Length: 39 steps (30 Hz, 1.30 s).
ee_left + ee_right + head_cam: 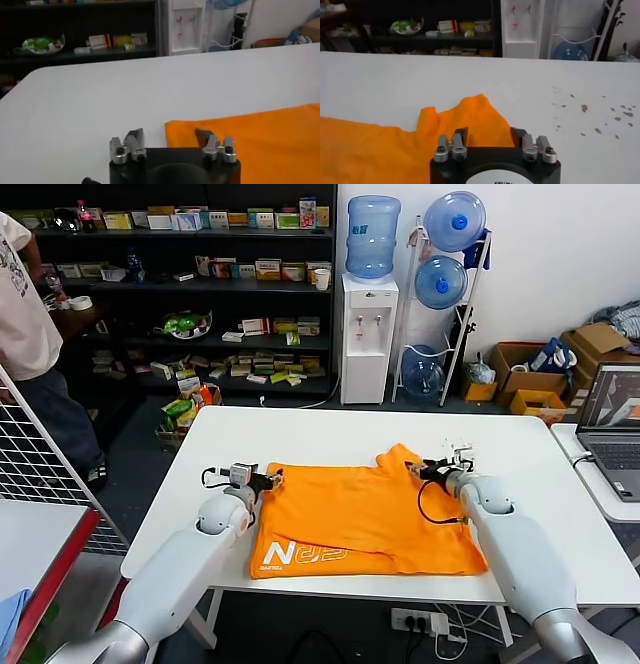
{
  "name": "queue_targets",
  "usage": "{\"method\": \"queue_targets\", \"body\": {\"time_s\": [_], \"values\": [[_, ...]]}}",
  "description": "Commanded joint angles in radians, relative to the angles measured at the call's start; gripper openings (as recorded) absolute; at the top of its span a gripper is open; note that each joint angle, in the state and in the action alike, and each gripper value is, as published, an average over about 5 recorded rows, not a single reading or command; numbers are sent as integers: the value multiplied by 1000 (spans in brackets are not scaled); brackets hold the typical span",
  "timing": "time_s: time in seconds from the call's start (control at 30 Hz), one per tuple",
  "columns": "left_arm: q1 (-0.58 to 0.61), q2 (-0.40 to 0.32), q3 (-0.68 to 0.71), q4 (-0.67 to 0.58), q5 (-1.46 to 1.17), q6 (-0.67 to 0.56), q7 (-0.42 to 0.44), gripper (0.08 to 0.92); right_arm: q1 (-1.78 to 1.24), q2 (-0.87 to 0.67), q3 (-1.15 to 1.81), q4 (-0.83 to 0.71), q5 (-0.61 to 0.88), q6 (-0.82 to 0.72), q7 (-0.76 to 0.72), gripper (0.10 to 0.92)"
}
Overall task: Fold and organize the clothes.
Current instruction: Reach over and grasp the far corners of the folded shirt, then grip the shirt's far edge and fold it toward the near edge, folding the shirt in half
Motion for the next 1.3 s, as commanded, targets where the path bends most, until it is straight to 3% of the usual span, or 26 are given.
{"method": "queue_targets", "body": {"time_s": [0.03,0.37,0.47,0.67,0.9,1.3], "values": [[1,-6,0,23,2,13,27,623,30,35,-12,-51,-34,19,-6,446],[51,26,-15,-48,-12,0,39,337,-1,26,-4,12,-7,41,49,163],[69,41,-15,-86,-15,-8,38,242,-14,18,1,46,9,59,75,123],[93,68,-16,-137,-13,-20,36,100,-42,-5,2,121,25,82,112,123],[115,89,-21,-176,-16,-23,30,94,-53,-2,14,137,11,105,133,123],[266,242,-67,-458,-24,-30,-8,94,-409,-183,38,650,78,4,278,123]]}}
